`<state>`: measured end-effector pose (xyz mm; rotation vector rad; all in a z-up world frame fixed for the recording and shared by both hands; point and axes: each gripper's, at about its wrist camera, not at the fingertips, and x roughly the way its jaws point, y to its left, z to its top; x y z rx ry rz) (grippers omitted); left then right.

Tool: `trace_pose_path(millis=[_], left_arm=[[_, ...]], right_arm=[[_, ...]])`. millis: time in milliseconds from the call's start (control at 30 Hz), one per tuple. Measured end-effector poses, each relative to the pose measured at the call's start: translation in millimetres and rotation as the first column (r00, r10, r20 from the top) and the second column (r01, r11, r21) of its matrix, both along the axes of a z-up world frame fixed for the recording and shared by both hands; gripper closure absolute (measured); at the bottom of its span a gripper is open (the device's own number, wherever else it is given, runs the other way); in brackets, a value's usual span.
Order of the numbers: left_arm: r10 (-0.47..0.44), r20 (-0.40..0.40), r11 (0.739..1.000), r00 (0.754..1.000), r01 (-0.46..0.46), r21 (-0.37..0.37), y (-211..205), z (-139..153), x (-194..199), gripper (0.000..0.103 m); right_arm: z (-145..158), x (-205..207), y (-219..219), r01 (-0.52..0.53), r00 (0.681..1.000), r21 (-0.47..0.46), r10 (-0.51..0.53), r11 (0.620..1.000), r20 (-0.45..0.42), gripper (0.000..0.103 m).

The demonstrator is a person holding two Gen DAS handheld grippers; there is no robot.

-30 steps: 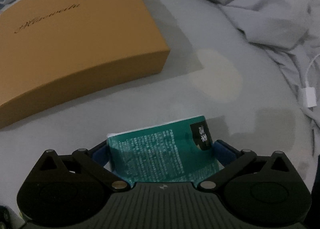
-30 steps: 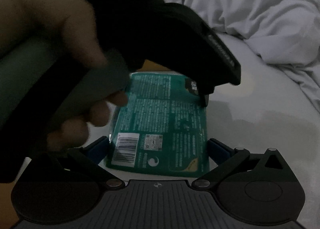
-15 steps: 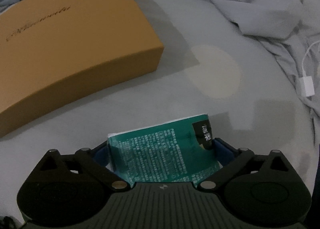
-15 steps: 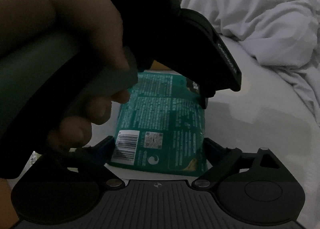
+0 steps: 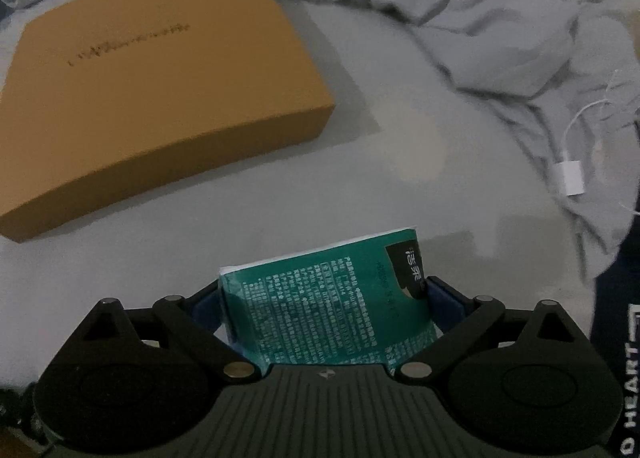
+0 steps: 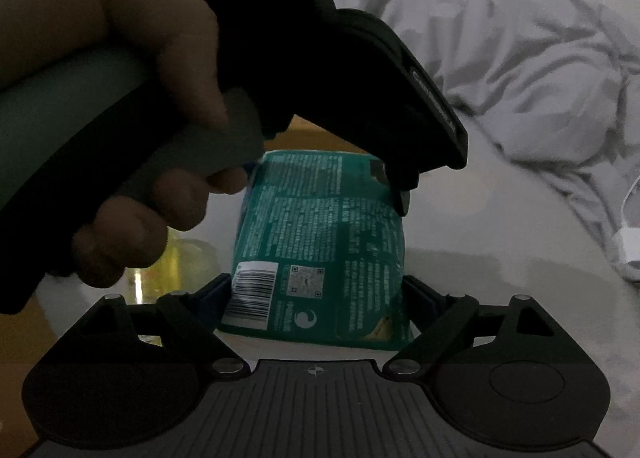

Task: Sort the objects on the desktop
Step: 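Lift the green tissue pack with the left tool, then carry the tissue pack with the left tool over the cardboard box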

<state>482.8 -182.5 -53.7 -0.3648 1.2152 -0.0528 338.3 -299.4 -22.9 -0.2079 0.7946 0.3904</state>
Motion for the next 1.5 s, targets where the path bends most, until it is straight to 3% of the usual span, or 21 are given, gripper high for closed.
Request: trace_pose_path(millis=[267,567,1100,1300,1500], left_arm=[[0.009,0.061,0.999,0.998,-0.006,-0.04,13,58,-38,0.003],[0.014,0.152,0.996,0.988,0.0,-0.091,44,136,-105,0.004],[0.048,0.326,0.99,0.944,-0.001,-0.143,108,256,-220,0.007],[0.061,0.372,0.989,0.926,-0.005,-0.151,130,274,-264,0.007],[0.081,0.369,0.984,0.926,-0.016,-0.175,156,261,-304,0.007]], right_arm=[[58,-35,11,0.003,0.999,-0.032,-0.002,0.999,0.05,0.013],[137,-89,47,0.0,0.992,-0.063,0.008,0.998,0.123,0.013],[258,-198,129,-0.016,0.966,-0.088,0.038,0.996,0.256,0.013],[282,-239,159,-0.031,0.954,-0.075,0.052,0.997,0.295,0.013],[279,-277,187,-0.071,0.95,-0.065,0.087,0.995,0.3,0.013]])
